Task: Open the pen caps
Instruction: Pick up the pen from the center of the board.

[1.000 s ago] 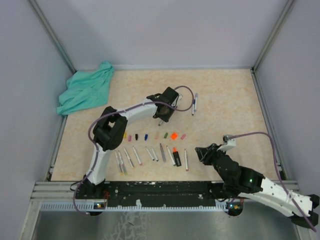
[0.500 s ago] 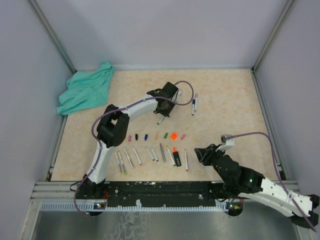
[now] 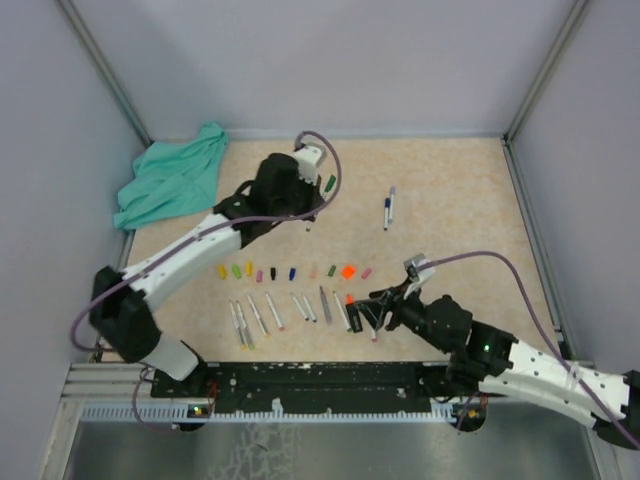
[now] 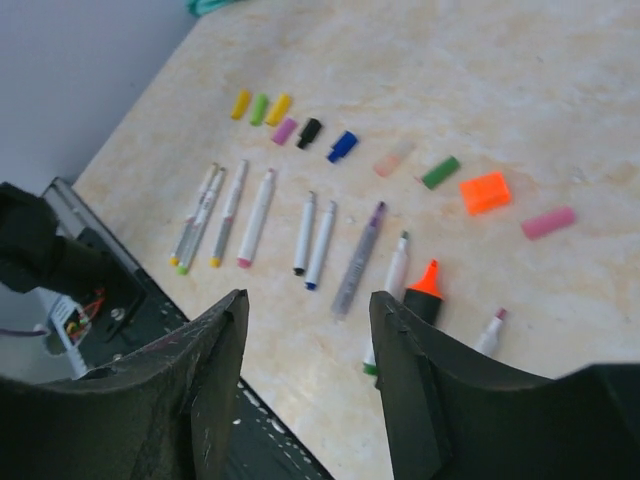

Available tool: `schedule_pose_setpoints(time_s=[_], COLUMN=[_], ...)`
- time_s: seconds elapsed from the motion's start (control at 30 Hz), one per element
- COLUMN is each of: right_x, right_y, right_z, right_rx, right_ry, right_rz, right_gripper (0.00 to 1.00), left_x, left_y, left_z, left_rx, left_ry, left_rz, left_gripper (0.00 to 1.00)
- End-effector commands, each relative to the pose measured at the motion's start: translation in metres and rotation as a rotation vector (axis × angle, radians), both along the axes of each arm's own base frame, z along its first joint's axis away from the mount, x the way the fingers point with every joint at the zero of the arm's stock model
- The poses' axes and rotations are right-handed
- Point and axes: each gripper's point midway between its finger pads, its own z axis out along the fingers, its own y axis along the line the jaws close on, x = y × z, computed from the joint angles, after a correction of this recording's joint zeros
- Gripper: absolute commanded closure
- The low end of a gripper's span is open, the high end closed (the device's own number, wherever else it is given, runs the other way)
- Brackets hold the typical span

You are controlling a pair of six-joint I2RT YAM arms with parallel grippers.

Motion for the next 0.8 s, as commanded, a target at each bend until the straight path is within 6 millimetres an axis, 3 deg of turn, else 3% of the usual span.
schedule_pose_setpoints(time_s=[0.0,0.2,0.3,0.47,0.77], right_x=[-0.015,-0.017,-0.019,-0.017,0.003], right_y=[0.04,0.064,0.08,0.108,0.145], right_z=[0.086,0.109,0.116,0.127,0.137], right_rx=[0.188,0.216,0.226,0.252,0.215], right_ry=[-0.166,-0.171,-0.161,-0.148,-0.126], right_rz=[0.205,0.271,0.313,0.364,0.351], right_gripper=[0.46,0.45,0.44,0.42,0.41], left_x=[-0.053,-0.133,-0.159,-0.177,-0.193], left_y=[0.005,0.04,0.058,0.074,0.065], left_z=[0.047,0.096,0.104,0.1,0.088], left_rx=[-0.302,-0.66,-0.774,-0.872,-0.937], left_ry=[-0.059,-0.189,-0.224,-0.211,-0.117], left_rz=[-0.071,-0.169,-0.175,-0.15,-0.212], left_gripper=[1.0,1.0,1.0,1.0,1.0])
